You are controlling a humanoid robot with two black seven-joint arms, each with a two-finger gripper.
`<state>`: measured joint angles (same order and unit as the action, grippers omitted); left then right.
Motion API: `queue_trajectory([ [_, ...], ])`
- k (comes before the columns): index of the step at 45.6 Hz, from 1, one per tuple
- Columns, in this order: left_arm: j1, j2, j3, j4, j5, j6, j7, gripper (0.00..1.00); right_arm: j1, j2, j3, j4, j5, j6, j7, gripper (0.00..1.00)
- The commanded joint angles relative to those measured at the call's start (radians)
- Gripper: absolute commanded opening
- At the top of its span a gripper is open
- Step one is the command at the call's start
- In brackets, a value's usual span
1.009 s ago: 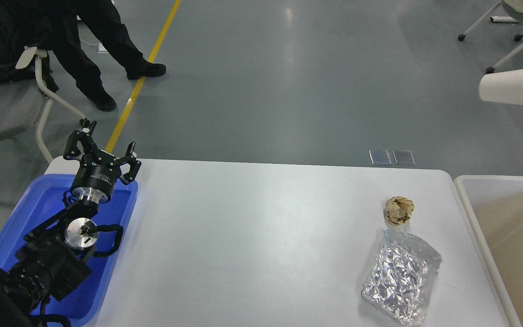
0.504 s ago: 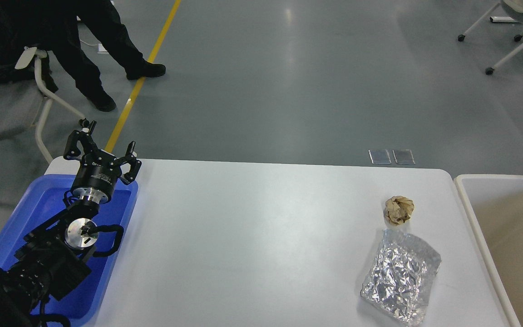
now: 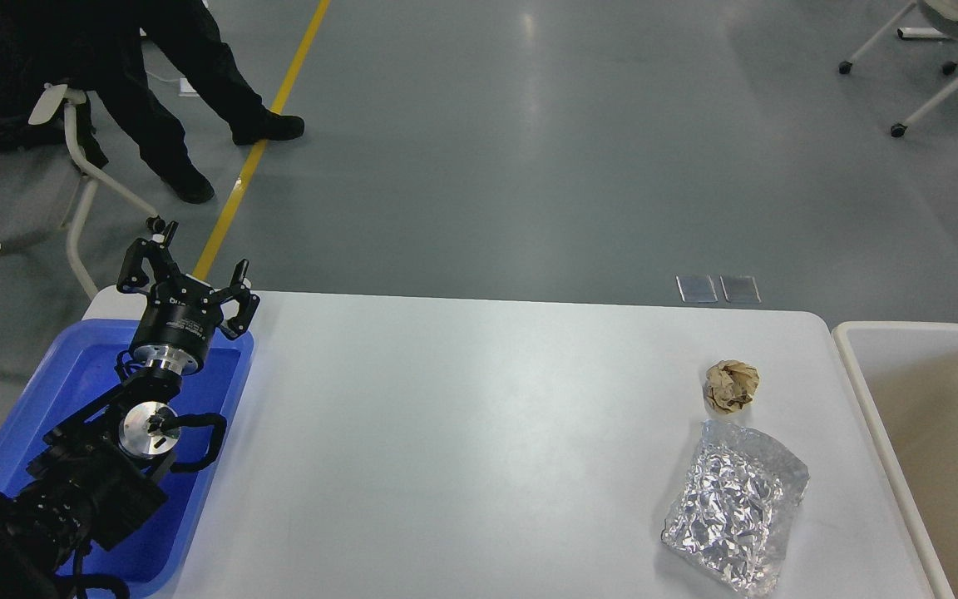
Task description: Tidy desktop
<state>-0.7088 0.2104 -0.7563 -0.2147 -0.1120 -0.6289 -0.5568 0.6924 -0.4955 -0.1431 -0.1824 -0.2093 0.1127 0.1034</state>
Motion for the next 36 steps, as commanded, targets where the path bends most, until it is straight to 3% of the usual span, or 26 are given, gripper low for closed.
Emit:
queue_trajectory([
  [1,0.000,0.000,0.000,0.000,0.000,0.000,0.000,1.00,-0.059,0.117,0.000,-0.017,-0.004,-0.074,-0.045,0.00],
  [31,0.000,0.001,0.000,0.000,0.000,0.000,0.000,1.00,-0.086,0.164,0.008,-0.020,0.004,-0.100,-0.044,0.00],
  [36,0.000,0.000,0.000,0.000,0.000,0.000,0.000,1.00,-0.086,0.164,-0.001,-0.020,0.005,-0.157,-0.044,0.40],
])
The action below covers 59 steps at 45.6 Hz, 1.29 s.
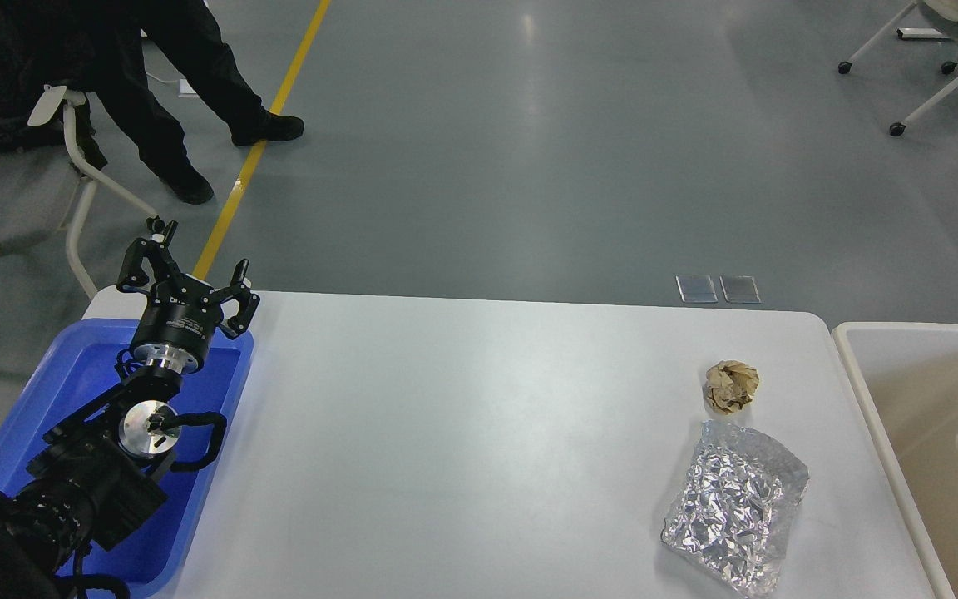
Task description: Tidy desktop
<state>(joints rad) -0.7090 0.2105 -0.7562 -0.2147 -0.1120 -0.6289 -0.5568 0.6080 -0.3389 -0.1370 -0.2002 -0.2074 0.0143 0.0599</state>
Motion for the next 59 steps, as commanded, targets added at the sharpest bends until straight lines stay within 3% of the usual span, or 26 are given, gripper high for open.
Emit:
queue_trajectory([
  [1,0.000,0.000,0.000,0.000,0.000,0.000,0.000,1.00,-0.001,0.008,-0.007,-0.001,0.003,-0.071,0.000,0.50],
  [5,0.000,0.000,0.000,0.000,0.000,0.000,0.000,1.00,-0.001,0.009,-0.009,-0.001,0.003,-0.119,0.001,0.80],
  [10,-0.001,0.000,0.000,0.000,0.000,0.000,0.000,1.00,0.001,0.023,-0.001,-0.001,0.005,-0.145,0.001,0.98],
  [49,0.000,0.000,0.000,0.000,0.000,0.000,0.000,1.00,0.147,0.024,0.011,-0.002,0.019,-0.123,0.000,1.00],
  [54,0.000,0.000,0.000,0.000,0.000,0.000,0.000,1.00,0.183,-0.028,0.030,0.001,0.043,-0.070,0.000,1.00],
  [59,0.000,0.001,0.000,0.000,0.000,0.000,0.000,1.00,0.269,-0.115,0.131,0.028,0.108,0.051,0.001,1.00],
])
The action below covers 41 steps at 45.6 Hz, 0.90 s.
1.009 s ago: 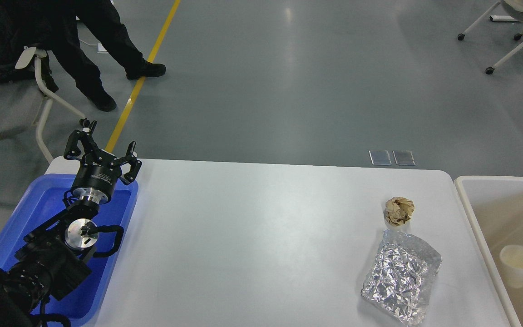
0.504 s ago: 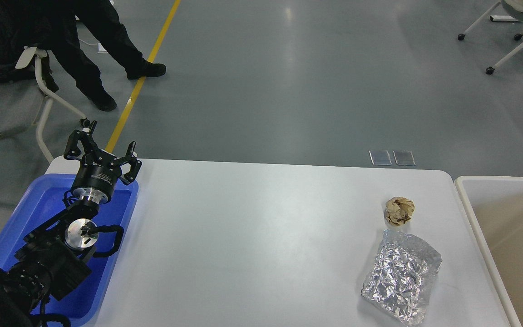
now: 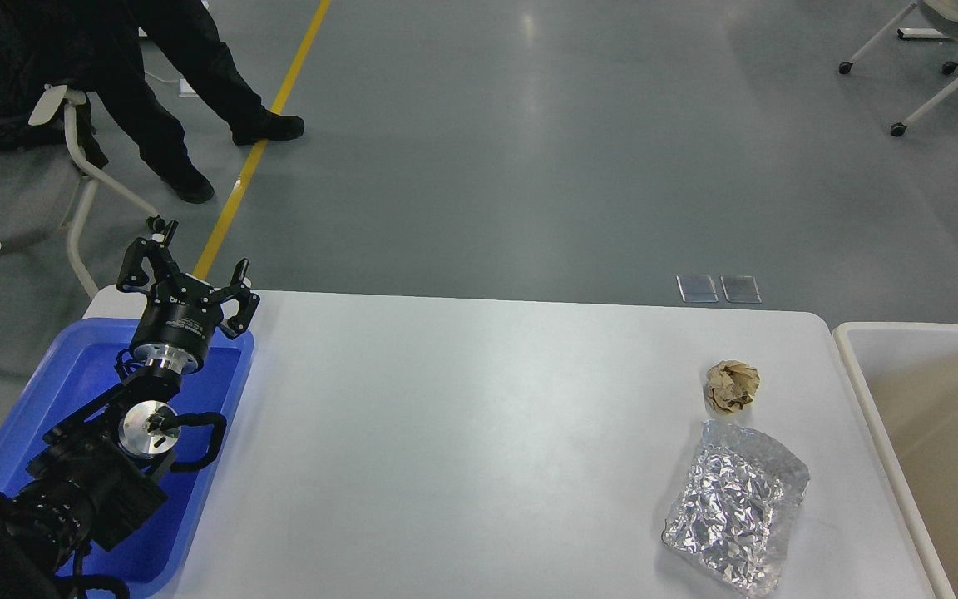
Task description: Tidy desktop
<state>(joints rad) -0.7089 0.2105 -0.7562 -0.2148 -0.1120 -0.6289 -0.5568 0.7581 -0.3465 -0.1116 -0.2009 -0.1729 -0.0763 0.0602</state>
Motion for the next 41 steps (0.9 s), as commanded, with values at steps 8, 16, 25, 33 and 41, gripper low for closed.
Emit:
queue_trajectory([
  [8,0.000,0.000,0.000,0.000,0.000,0.000,0.000,1.00,0.214,-0.308,0.294,0.207,0.131,0.230,0.006,1.00],
  [16,0.000,0.001,0.000,0.000,0.000,0.000,0.000,1.00,0.228,-0.485,0.493,0.523,0.125,0.239,0.007,1.00],
  [25,0.000,0.000,0.000,0.000,0.000,0.000,0.000,1.00,0.191,-0.482,0.727,0.612,0.115,0.245,0.020,1.00],
  [33,0.000,0.000,0.000,0.000,0.000,0.000,0.000,1.00,0.119,-0.450,0.938,0.672,0.113,0.248,0.021,1.00],
  [41,0.000,0.000,0.000,0.000,0.000,0.000,0.000,1.00,-0.019,-0.436,1.049,0.883,0.113,0.248,0.021,1.00],
])
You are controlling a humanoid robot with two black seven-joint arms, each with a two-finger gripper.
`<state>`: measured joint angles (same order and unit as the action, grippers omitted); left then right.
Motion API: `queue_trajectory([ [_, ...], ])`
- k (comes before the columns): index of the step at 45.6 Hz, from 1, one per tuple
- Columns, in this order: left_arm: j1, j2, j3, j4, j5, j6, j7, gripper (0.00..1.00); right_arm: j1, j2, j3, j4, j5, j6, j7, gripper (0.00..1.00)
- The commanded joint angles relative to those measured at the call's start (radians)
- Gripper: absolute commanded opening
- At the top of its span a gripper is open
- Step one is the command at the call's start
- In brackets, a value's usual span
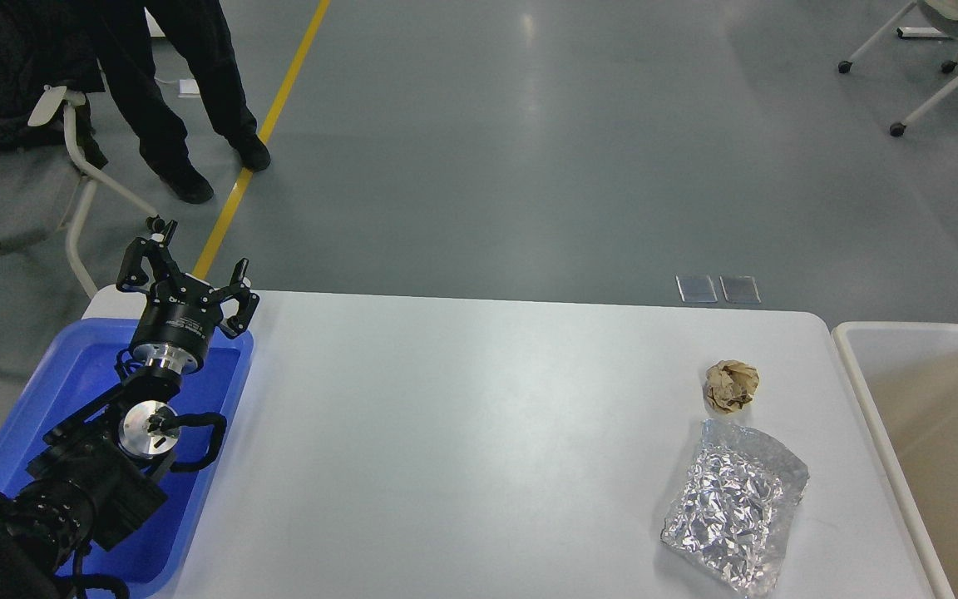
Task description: Tidy desktop
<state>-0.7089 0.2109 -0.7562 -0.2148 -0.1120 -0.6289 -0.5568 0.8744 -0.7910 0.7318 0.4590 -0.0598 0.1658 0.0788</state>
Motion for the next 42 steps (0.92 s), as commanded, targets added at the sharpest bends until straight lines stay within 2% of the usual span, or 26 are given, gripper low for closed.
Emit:
queue_trajectory([
  [1,0.000,-0.001,0.000,0.000,0.000,0.000,0.000,1.00,-0.155,0.013,0.221,0.251,-0.002,0.006,0.003,1.00],
  [8,0.000,-0.001,0.000,0.000,0.000,0.000,0.000,1.00,-0.302,0.071,0.294,0.409,-0.089,0.006,0.003,1.00],
  [20,-0.001,-0.001,0.000,0.000,-0.002,0.000,0.000,1.00,-0.488,0.255,0.462,0.454,-0.216,0.046,0.003,1.00],
  [30,0.000,-0.001,0.000,0.000,0.000,0.000,0.000,1.00,-0.500,0.325,0.505,0.449,-0.216,0.070,0.004,1.00],
  [42,0.000,-0.001,0.000,0.000,0.000,0.000,0.000,1.00,-0.494,0.319,0.534,0.448,-0.216,0.080,0.004,1.00],
])
